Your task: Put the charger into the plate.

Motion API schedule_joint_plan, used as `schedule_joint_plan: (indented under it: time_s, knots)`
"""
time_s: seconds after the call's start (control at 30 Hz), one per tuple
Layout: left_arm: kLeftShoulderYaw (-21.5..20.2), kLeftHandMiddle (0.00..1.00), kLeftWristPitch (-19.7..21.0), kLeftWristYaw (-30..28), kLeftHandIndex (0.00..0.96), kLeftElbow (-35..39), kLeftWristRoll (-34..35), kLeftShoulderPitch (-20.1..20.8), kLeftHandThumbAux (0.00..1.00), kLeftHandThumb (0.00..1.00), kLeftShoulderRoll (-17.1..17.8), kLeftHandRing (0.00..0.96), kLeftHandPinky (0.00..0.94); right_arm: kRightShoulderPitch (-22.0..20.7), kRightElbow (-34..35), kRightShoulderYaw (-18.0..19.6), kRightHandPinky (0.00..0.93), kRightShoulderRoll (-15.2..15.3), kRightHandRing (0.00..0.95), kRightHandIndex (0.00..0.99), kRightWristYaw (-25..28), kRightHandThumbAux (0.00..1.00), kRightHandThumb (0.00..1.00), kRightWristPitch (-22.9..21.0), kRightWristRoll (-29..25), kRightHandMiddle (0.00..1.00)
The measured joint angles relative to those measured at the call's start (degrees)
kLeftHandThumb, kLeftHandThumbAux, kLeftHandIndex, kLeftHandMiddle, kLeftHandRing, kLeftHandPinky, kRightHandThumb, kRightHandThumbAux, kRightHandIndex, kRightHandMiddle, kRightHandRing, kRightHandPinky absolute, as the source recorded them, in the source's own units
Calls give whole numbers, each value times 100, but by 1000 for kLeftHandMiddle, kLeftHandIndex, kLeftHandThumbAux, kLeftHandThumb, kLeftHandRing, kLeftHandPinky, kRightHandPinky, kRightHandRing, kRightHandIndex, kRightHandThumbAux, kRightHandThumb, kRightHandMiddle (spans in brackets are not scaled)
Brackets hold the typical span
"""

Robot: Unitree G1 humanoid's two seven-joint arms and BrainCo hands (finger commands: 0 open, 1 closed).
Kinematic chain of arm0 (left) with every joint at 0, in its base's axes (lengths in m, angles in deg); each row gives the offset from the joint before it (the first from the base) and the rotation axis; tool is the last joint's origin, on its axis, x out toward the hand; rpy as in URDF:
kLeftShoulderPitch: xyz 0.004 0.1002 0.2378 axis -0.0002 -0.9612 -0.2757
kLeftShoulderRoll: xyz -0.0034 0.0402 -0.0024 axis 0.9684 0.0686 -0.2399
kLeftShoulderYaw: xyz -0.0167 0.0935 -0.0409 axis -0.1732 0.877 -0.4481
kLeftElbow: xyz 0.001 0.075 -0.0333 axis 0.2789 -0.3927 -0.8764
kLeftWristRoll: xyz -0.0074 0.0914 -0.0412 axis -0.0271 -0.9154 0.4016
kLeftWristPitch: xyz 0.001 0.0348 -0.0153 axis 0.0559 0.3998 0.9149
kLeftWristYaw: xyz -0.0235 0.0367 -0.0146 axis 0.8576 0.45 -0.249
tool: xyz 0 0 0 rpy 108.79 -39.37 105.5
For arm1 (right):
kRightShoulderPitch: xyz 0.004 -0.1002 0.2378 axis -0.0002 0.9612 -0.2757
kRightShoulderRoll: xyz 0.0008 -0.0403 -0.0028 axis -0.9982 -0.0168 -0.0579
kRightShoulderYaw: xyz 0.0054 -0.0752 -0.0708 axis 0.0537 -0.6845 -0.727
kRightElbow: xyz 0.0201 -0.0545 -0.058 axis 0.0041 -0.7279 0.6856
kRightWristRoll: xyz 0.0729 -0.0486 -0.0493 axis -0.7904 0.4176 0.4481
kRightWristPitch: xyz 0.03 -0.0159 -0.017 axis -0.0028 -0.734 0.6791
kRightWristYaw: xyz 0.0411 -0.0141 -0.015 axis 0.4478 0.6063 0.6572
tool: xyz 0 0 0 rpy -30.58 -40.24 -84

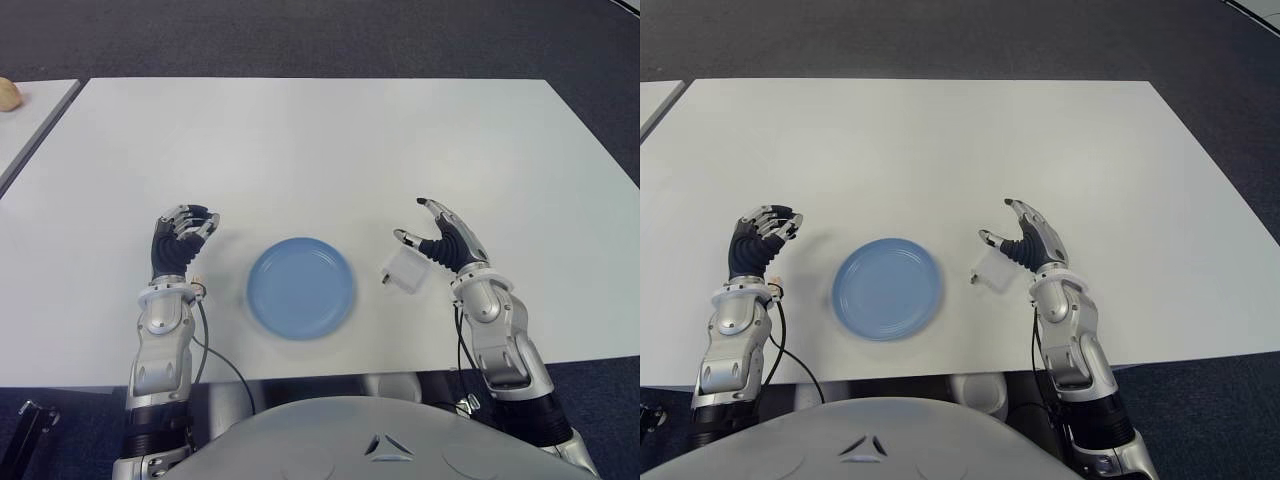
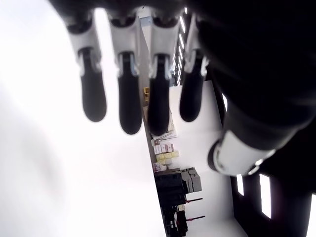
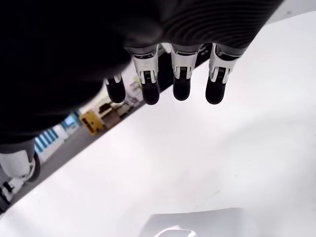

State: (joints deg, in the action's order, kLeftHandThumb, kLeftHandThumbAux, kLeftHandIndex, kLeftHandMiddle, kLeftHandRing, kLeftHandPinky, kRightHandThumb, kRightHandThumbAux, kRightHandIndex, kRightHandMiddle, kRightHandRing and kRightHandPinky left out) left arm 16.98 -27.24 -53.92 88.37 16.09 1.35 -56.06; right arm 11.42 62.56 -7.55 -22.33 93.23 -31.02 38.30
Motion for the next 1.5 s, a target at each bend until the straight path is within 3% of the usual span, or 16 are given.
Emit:
schedule_joint_plan:
  time_s: [0.23, 0.47, 0.7, 0.97, 1.27, 1.5]
  knots:
    - [12, 446, -3, 0, 424, 30, -5, -2, 723, 703, -1, 453, 448, 220, 319, 218, 0, 60, 0, 0, -86, 383, 191, 385, -114, 0]
    - [41, 455, -9, 1, 424, 30, -12, -9, 723, 703, -14, 461, 454, 663, 1181, 332, 0, 24, 0, 0, 34, 421, 170, 319, -44, 0]
    - [106, 454, -20, 2, 423, 29, -18, -25, 723, 702, -35, 462, 451, 1061, 1964, 109, 0, -172, 0, 0, 676, 399, 173, -512, 516, 0]
    - [177, 447, -22, 3, 423, 28, -34, -25, 723, 703, -91, 462, 456, 979, 2103, -381, 0, -213, 0, 0, 1877, 295, 255, -1599, 1837, 0]
    - [196, 438, -25, 3, 424, 27, -52, -22, 722, 706, -117, 447, 436, 708, 1564, -537, 0, -254, 0, 0, 2478, 188, 377, -2034, 2724, 0]
    - [197, 439, -25, 3, 424, 21, -56, -8, 722, 706, -117, 447, 438, 900, 1210, -547, 0, -413, 0, 0, 2484, 156, 448, -2132, 3056, 0]
